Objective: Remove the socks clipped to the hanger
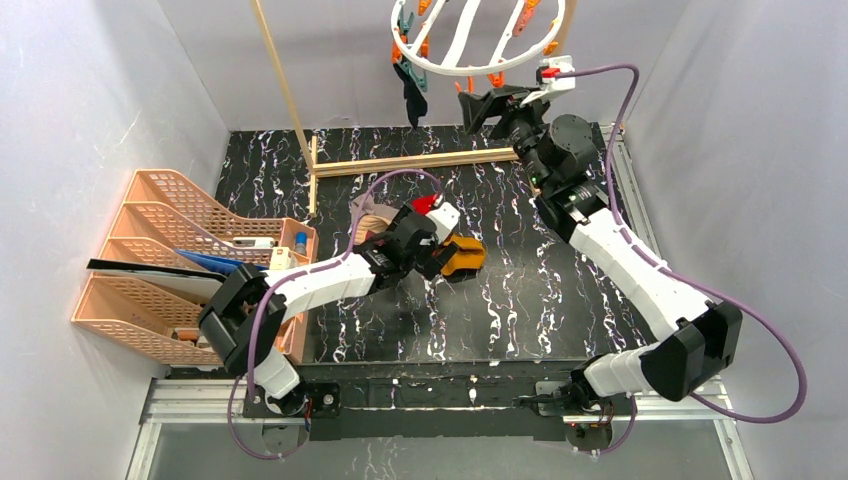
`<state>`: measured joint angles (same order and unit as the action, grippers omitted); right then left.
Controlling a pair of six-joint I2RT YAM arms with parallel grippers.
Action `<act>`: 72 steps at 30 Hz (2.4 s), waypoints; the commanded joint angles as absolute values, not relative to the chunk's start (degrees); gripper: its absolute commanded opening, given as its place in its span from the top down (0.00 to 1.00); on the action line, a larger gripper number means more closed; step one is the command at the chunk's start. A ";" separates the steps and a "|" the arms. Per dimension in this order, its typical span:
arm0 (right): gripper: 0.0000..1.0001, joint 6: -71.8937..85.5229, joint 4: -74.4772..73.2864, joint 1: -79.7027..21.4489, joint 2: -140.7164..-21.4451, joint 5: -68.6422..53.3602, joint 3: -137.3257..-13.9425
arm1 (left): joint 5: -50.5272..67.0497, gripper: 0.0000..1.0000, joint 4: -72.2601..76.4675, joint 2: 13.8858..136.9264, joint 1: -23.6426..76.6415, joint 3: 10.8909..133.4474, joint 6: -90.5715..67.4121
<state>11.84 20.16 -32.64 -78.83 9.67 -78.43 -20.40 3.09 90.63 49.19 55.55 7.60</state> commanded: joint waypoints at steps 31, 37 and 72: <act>0.01 -14.69 25.98 -46.12 -99.76 40.64 -100.88 | -19.69 0.02 6.37 84.12 45.87 53.37 6.15; 0.01 -17.62 26.29 -46.08 -102.72 41.60 -104.82 | -20.06 0.02 6.33 83.99 45.81 53.17 6.33; 0.01 -5.80 19.62 -28.30 -89.80 36.45 -94.80 | -20.74 0.02 6.07 85.91 45.88 52.73 6.42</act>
<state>-9.74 20.10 -31.24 -92.97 37.91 -95.61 -19.79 6.17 86.56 46.19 53.06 6.37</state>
